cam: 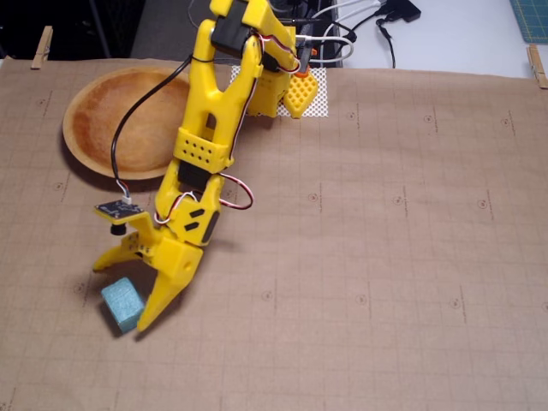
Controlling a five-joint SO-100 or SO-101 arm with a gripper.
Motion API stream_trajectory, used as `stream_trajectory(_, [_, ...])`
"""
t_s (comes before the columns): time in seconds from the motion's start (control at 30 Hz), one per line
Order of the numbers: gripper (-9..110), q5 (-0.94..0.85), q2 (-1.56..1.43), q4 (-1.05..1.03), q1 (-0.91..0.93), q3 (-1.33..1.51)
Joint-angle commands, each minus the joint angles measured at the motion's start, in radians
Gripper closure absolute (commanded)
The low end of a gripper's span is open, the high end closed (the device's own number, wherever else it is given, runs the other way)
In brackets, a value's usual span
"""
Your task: Grasp a blue block and put it in the bowl.
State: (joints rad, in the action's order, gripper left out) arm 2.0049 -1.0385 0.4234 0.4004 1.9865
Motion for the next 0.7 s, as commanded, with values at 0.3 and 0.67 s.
stream_trajectory(0.3, [58, -0.002, -0.018, -0.009, 0.015, -0.014])
stream_trajectory(0.67, [90, -0.002, -0.023, -0.002, -0.005, -0.014])
